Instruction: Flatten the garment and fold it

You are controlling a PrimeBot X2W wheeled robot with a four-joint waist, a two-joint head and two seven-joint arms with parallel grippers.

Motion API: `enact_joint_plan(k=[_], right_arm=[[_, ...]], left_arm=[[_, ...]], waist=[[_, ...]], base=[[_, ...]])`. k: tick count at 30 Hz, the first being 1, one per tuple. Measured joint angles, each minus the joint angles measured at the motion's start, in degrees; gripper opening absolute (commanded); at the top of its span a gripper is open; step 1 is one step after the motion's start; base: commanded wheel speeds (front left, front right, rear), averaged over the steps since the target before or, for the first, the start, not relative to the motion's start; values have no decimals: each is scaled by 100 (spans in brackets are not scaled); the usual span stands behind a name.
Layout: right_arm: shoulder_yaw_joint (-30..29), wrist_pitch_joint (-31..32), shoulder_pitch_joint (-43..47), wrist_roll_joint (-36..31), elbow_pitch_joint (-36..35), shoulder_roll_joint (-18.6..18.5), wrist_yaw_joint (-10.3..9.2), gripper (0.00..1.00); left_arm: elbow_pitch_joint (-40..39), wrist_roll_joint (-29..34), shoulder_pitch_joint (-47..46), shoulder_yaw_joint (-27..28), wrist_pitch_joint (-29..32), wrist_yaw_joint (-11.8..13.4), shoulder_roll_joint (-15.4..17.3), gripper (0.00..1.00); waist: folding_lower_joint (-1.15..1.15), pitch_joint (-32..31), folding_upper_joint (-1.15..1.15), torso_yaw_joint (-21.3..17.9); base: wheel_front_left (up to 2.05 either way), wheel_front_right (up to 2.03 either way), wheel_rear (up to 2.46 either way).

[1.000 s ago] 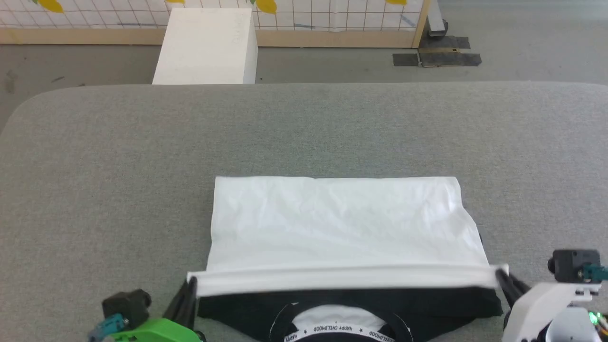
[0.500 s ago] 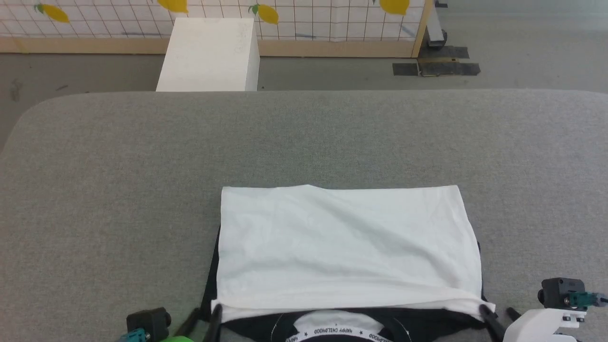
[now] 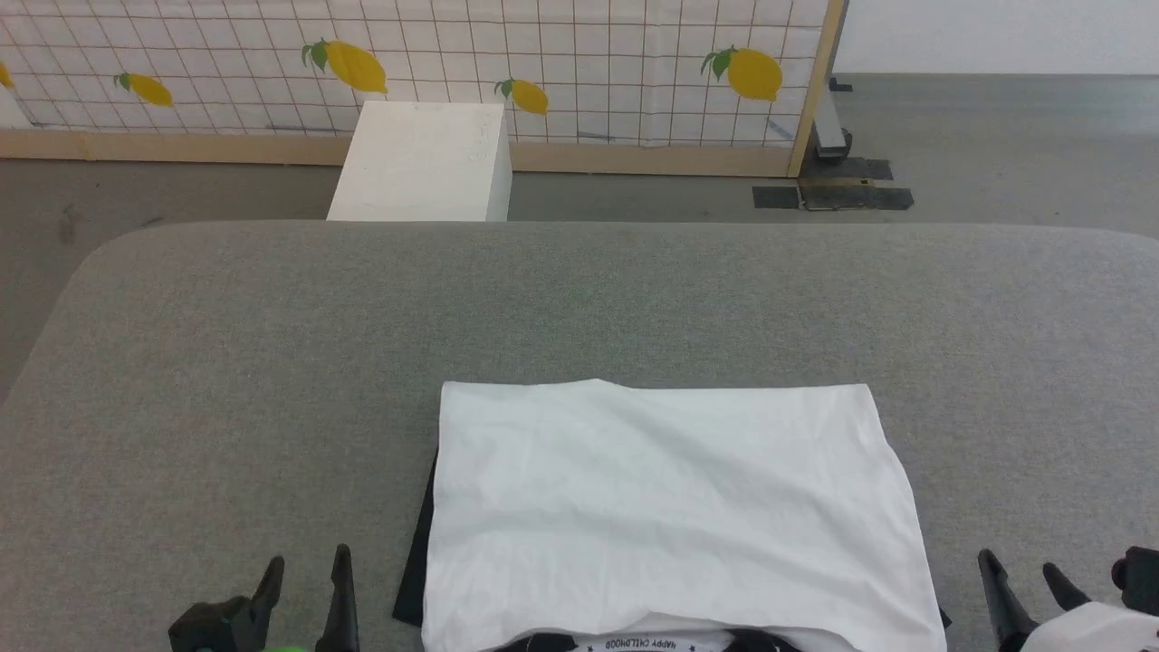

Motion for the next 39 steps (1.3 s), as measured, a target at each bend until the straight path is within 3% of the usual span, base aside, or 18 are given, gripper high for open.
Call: enact_joint_plan(k=[6,12,17,29,30,31,33,34,39], right_arm=[[278,-620,-438,146,290,1,0,100],[517,-692,-884,280,1069,3,0,100],[572,-235,-1265,375,1835,2,0,100],[625,650,-2168,411,3245,-20,0,100],[664,721,-2228,493,3328,-26,0,92],[705,761,-2282,572,3390,-44,0,47],[760,765,-2327,616,3442,-60,0,11],[764,724,-2334,632,3452,-59,0,0],[609,461,-2326,568,3429,-1,0,0]], left_arm=[[124,378,-516,-42,-561,145,-66,100],[233,800,-912,-46,-691,311,-136,100],[290,1083,-1288,-52,-699,313,-235,100],[610,1187,-1564,-63,-700,-108,-350,100],[636,1187,-1586,-60,-700,-132,-364,100],[655,1188,-1600,-55,-700,-154,-371,100],[672,1198,-1615,-46,-700,-162,-388,100],[681,1204,-1616,-37,-700,-182,-396,100],[721,1266,-1616,16,-700,-211,-427,100]], waist=[[0,-16,0,-34],[0,-70,0,-48],[0,-110,0,-5],[0,-169,0,11],[0,-170,0,17],[1,-171,0,22],[1,-167,0,29],[1,-164,0,32],[0,-155,0,24]], base=[[0,0,0],[0,0,0],[0,0,0],[0,0,0],[0,0,0],[0,0,0],[0,0,0],[0,0,0],[0,0,0]])
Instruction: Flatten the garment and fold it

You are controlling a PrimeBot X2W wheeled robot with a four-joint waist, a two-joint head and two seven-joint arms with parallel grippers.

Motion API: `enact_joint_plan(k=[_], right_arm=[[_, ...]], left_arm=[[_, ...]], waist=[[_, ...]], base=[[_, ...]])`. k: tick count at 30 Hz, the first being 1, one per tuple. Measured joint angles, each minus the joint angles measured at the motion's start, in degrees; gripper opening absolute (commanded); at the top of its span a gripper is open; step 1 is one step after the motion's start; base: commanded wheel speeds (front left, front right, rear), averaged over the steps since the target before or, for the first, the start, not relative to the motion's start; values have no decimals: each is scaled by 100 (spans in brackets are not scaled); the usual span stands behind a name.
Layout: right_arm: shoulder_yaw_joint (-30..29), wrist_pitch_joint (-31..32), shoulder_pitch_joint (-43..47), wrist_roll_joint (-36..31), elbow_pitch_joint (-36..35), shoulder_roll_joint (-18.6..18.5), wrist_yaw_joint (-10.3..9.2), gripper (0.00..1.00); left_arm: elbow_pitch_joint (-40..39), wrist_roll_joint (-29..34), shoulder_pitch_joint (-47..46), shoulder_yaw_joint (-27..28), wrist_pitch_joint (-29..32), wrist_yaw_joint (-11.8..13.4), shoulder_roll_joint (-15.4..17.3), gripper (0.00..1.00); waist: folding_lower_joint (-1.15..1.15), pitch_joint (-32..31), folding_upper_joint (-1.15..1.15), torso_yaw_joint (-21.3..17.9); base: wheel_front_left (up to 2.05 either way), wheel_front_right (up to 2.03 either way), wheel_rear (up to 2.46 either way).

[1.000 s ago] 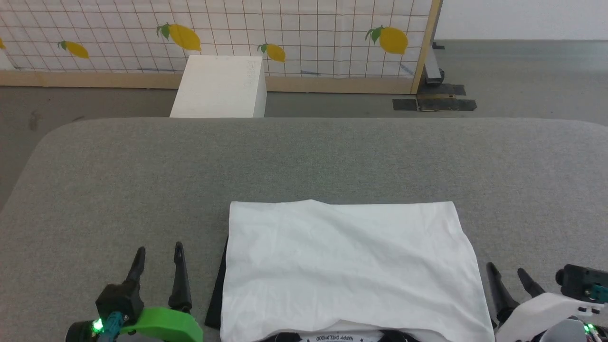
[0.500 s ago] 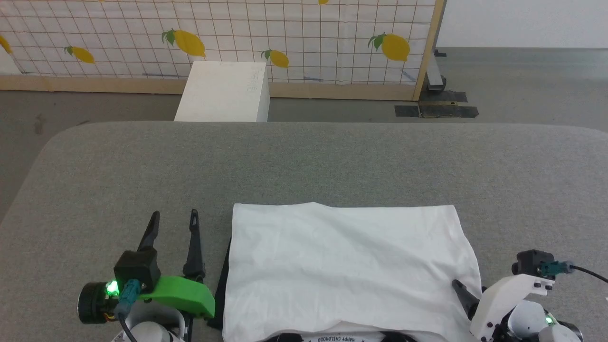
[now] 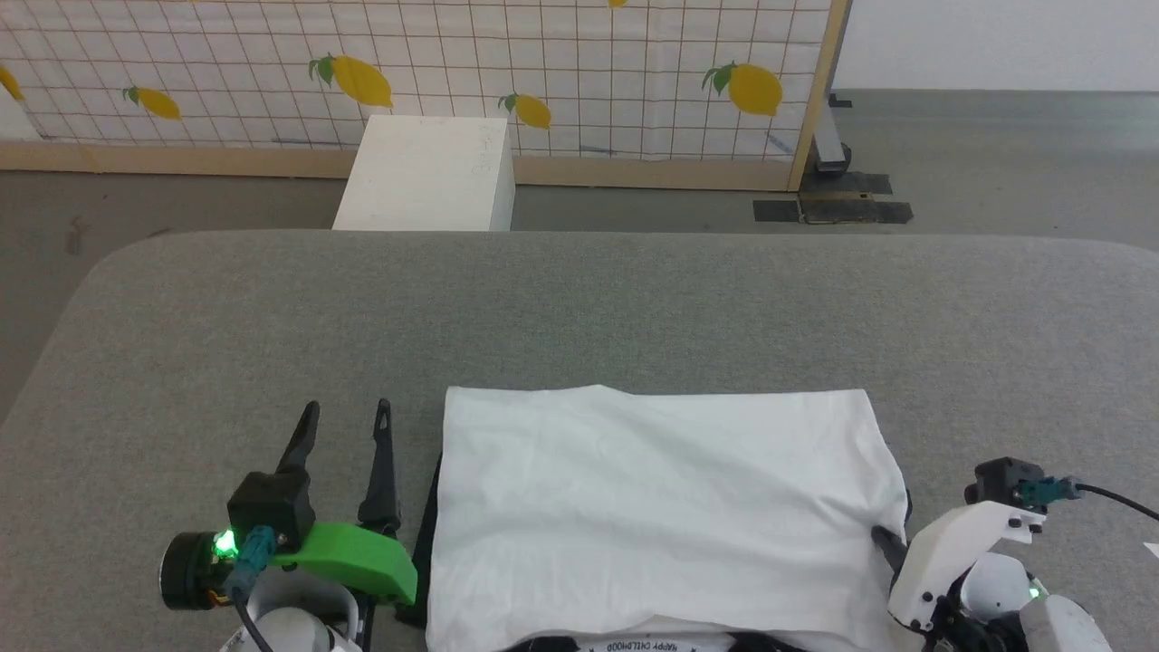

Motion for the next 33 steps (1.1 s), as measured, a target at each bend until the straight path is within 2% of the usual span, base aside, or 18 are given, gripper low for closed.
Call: enact_joint_plan(k=[4,9,12,15,19,27,30,33], right_arm=[[-463,-114,114,-379,-267,49,3,0],[-1333,-99,464,-1255,-917,38,2,0],[-1604,-20,657,-1700,-1327,21,2,0],[-1582,67,750,-1742,-1691,15,2,0],[-1043,218,918,-1619,-2463,5,0,0],[891,728,1149,-1429,-4421,4,0,0],[1621,823,1088,-1494,-4526,8,0,0],[2217,857,861,-1577,-4291,10,0,0]], left_arm=[[-3,14,0,33,0,-25,-22,100],[-5,23,3,68,0,-49,-71,100],[-7,40,5,99,0,-51,-107,100],[-5,55,8,132,0,-69,-124,100],[-5,63,15,165,0,-93,-133,100],[16,114,13,136,0,-147,-158,100],[35,114,2,120,0,-179,-177,100],[62,115,-26,90,0,-203,-190,100]], waist=[[0,20,0,-11],[0,35,0,-28],[0,38,0,-48],[0,40,0,-70],[0,37,0,-76],[0,81,0,-3],[0,118,0,51],[0,157,0,126]], base=[[0,0,0],[0,0,0],[0,0,0],[0,0,0],[0,0,0],[0,0,0],[0,0,0],[0,0,0]])
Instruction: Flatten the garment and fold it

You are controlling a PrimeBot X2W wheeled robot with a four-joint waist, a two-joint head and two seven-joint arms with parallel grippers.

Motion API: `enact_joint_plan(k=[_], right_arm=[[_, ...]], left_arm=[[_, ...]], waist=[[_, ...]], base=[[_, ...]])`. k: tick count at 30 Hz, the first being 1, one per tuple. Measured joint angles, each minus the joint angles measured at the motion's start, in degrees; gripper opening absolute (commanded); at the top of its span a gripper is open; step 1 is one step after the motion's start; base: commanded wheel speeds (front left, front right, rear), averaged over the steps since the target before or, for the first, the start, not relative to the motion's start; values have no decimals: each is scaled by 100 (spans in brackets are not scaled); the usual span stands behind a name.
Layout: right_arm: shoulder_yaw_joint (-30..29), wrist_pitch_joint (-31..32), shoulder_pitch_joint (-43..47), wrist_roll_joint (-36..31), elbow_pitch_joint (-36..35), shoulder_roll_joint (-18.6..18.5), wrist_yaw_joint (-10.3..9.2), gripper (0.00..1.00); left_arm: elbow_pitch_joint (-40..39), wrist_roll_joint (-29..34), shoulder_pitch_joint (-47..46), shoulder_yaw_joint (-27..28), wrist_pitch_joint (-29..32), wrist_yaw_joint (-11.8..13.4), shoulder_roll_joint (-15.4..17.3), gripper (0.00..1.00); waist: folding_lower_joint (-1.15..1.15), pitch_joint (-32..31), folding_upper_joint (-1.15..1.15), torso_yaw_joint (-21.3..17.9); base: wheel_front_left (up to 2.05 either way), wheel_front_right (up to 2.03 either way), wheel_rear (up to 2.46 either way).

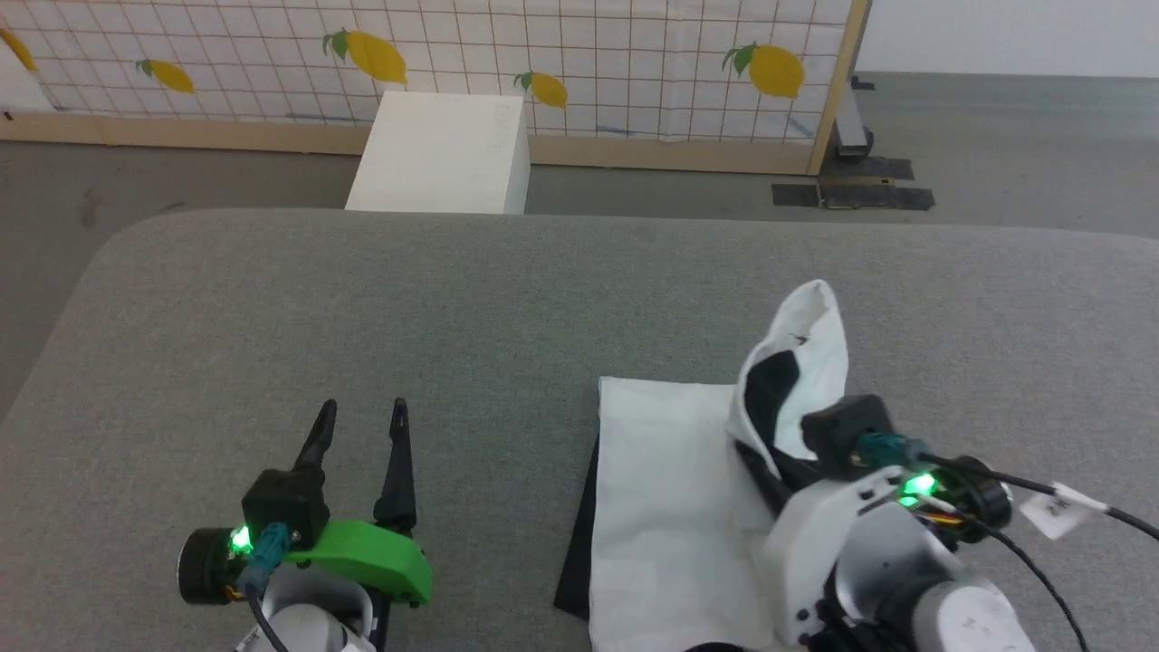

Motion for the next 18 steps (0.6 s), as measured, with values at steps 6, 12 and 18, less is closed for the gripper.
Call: enact_joint_plan(k=[6,12,18], right_arm=[[811,-103,-632,-10,1127,-3,0,0],[1322,-208,-1155,151,2269,-3,0,0],[1674,-98,-1335,604,2881,-3,0,100]], left_arm=[[33,1,-176,-74,0,-46,-45,100],[81,2,-240,-77,0,-49,-92,100],[118,7,-241,-43,0,-49,-126,100]], waist=[[0,108,0,200],[0,262,0,401],[0,388,0,488]], base=[[0,0,0],[0,0,0],[0,0,0]])
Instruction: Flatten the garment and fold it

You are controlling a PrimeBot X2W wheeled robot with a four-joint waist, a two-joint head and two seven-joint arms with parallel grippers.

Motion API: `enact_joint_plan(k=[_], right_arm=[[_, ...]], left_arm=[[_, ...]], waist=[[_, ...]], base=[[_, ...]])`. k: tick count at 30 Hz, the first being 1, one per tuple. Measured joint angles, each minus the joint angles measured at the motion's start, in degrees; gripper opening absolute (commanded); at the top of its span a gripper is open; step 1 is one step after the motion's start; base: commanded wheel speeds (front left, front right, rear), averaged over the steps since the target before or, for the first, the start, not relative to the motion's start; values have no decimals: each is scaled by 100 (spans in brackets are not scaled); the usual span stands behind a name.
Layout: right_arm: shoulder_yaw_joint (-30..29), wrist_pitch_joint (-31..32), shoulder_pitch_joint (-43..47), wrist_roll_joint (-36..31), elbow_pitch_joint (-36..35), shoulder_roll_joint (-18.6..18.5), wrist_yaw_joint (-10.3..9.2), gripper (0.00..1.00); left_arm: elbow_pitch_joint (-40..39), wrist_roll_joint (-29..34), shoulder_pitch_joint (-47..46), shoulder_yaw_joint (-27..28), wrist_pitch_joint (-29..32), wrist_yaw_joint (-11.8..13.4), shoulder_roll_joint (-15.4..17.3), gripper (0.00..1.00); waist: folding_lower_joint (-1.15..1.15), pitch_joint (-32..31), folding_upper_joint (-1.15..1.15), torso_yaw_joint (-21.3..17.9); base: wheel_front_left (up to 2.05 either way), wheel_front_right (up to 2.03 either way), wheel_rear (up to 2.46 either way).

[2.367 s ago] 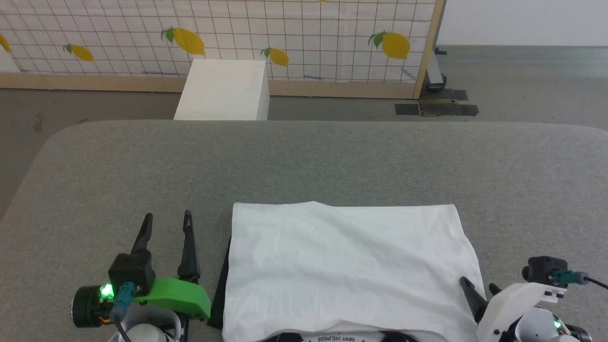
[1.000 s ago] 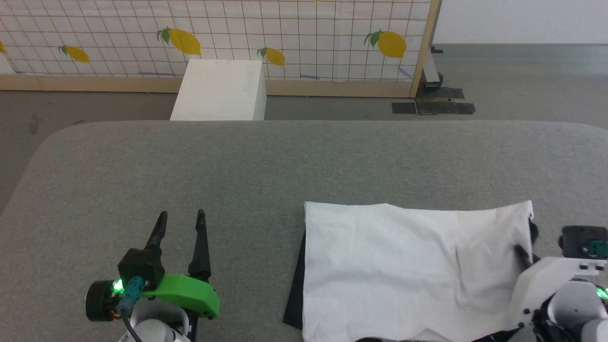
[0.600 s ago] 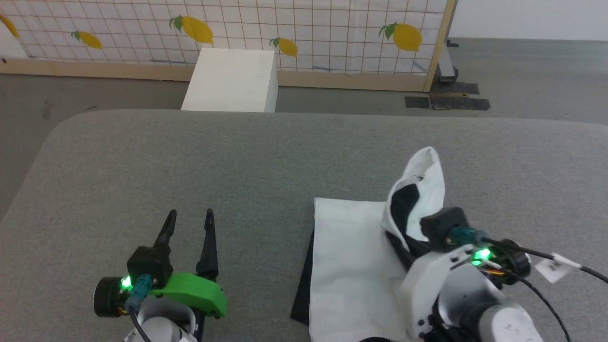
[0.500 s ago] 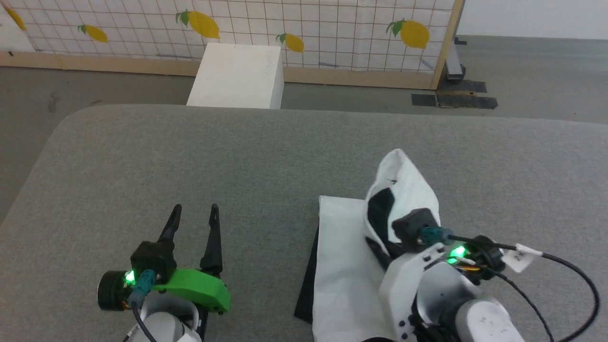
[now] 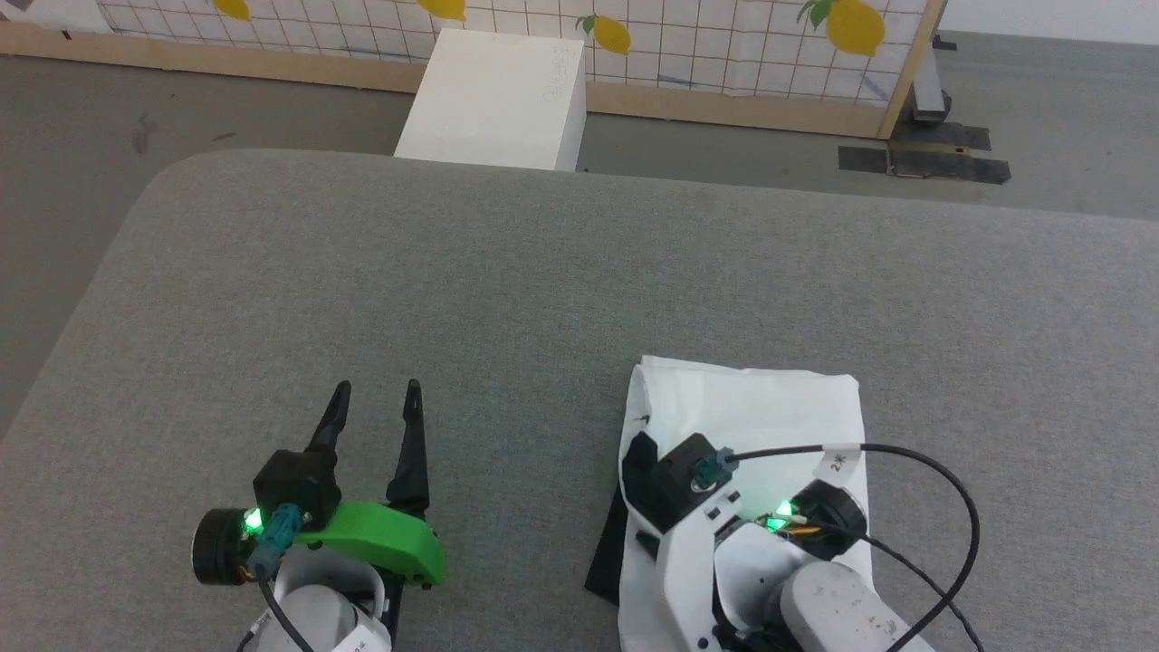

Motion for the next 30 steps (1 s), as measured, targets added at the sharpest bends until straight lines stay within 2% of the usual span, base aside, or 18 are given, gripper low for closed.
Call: enact_joint_plan(k=[4,7,11,14,18,20,23,30], right_arm=[[77,-20,1,348,-143,4,0,100],[-94,-313,42,602,-615,-1,0,100],[-664,-1017,307,899,-1588,8,0,100],[-1310,-1586,611,940,-2227,4,0,100],[-2295,-2184,1106,1094,-2629,2,0,100],[-2778,-2403,1336,1288,-2520,-1,0,100],[-3183,-2474,1520,1386,-2073,-16,-1,100],[-3144,-2080,1427,1574,-671,-11,-1,100]], left_arm=[[11,1,1,77,0,0,-5,100],[19,2,1,113,-2,0,-9,100],[10,24,3,146,-15,-1,-12,100],[-10,38,7,180,-15,-2,-12,100],[-66,45,13,210,-16,-2,-13,100],[-88,52,13,225,-15,-3,-13,100],[-98,53,13,227,-15,-44,-14,100],[-91,78,13,177,-15,-69,-29,100]], waist=[[0,-5,0,-84],[0,-31,0,-176],[0,-76,0,-316],[0,-113,0,-421],[0,-151,0,-538],[0,-162,0,-578],[0,-157,0,-598],[0,-114,0,-529]], base=[[0,0,0],[0,0,0],[0,0,0],[0,0,0],[0,0,0],[0,0,0],[0,0,0],[0,0,0]])
